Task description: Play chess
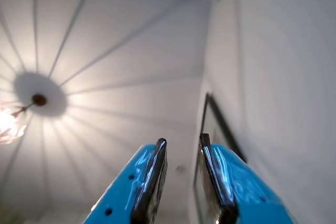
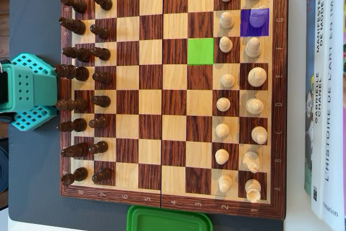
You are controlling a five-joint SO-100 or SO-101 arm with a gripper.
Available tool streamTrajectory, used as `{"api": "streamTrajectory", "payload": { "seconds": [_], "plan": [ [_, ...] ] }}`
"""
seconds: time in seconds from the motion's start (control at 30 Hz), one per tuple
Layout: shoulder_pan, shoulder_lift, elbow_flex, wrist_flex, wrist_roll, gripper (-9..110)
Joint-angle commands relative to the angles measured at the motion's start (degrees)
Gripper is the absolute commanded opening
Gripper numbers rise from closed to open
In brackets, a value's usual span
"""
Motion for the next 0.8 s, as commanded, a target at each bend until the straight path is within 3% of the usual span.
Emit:
{"api": "streamTrajectory", "payload": {
  "seconds": [0.0, 0.77],
  "plan": [
    [-3.2, -0.2, 1.1, 6.9, 3.4, 11],
    [-3.7, -0.7, 1.1, 47.1, 5.3, 11]
  ]
}}
